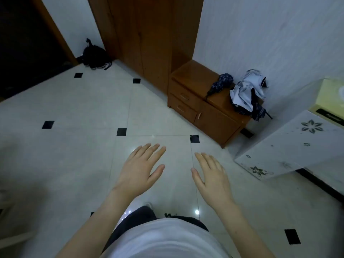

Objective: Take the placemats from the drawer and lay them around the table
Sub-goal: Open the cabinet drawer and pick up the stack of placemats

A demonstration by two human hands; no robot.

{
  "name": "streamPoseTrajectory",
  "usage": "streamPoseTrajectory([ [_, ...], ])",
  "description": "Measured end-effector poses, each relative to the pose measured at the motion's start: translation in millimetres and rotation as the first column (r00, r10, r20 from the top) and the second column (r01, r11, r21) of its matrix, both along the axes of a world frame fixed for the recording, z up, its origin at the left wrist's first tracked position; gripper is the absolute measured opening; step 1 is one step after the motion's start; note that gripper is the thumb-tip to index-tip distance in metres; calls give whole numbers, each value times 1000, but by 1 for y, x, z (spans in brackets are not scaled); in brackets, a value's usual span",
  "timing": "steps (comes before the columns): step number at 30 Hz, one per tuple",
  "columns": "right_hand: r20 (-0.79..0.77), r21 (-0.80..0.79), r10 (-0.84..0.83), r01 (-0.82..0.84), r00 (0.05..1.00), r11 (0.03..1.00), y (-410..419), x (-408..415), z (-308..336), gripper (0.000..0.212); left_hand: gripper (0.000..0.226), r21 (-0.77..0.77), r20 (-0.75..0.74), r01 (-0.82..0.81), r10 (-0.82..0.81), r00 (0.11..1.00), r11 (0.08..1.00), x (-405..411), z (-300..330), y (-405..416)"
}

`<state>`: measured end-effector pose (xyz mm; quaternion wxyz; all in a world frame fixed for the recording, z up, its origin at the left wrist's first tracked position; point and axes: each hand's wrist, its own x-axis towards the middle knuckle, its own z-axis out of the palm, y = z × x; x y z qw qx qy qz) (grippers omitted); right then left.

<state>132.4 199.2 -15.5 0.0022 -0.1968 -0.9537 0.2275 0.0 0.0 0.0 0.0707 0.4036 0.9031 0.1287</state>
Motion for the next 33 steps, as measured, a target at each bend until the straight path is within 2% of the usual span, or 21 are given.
streamPoseTrajectory([
  [7,-186,42,-90,99,979,994,14,-50,19,60,57,82,-85,-37,44,995,996,-50,24,9],
  [10,-227,22,-121,130,966,991,12,-77,21,59,58,101,-74,-59,66,995,993,-80,22,4],
  [13,-216,15,-134,141,967,990,1,-108,13,59,58,91,-41,-54,58,997,994,-116,14,-4],
  [19,-100,8,-183,185,978,983,-39,-190,-10,63,58,44,6,1,-1,1000,999,-207,-5,-31],
  [25,-74,50,-173,177,982,983,-76,-287,0,59,58,35,17,79,-79,997,996,-309,2,-53],
  [33,-21,80,-237,238,971,968,-69,-357,4,56,58,55,56,173,-176,983,983,-394,-4,-23],
])
